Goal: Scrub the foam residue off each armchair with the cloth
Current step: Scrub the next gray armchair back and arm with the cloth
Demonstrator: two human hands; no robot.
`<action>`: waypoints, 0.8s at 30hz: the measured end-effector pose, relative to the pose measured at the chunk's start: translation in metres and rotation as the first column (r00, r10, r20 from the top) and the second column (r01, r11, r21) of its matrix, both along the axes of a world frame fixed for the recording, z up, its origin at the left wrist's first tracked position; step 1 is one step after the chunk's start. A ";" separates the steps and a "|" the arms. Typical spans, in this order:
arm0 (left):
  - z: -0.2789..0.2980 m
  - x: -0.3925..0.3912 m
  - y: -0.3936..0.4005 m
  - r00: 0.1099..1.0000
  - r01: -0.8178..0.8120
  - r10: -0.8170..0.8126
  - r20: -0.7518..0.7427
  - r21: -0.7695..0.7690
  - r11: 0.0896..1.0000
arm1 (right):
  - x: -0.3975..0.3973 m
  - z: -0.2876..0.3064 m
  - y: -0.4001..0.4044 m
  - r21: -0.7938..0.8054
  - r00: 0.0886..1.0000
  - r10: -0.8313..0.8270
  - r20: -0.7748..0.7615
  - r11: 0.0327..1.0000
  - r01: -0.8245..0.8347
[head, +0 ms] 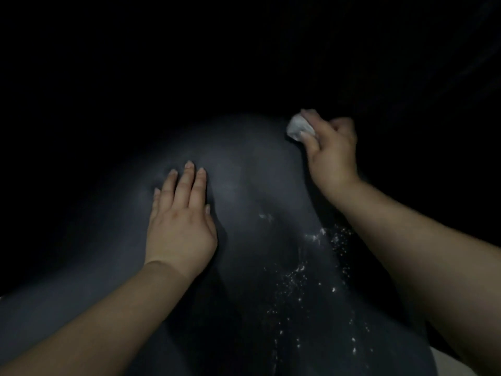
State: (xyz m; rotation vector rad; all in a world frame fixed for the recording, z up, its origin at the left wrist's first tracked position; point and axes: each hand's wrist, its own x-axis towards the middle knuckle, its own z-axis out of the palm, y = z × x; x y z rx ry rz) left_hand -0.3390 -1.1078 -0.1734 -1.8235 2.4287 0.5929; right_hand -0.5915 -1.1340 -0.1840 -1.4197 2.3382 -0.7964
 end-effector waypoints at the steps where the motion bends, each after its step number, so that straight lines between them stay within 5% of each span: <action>1: -0.001 0.000 0.000 1.000 -0.002 0.002 -0.004 -0.002 1.000 | 0.006 -0.001 -0.010 0.026 0.998 0.056 -0.014 0.998 -0.056; 9: 0.007 0.007 -0.002 0.997 0.026 -0.023 -0.071 0.039 0.999 | 0.048 0.017 0.102 0.103 0.794 0.606 0.051 0.787 -0.608; 17: 0.012 0.020 -0.002 0.981 0.039 -0.025 -0.191 0.070 0.997 | 0.054 0.005 -0.023 0.011 0.947 0.314 -0.066 0.949 -0.314; 24: 0.024 0.031 0.029 0.984 0.041 -0.026 -0.178 0.083 0.996 | 0.053 0.016 0.119 0.081 0.800 0.601 -0.006 0.797 -0.598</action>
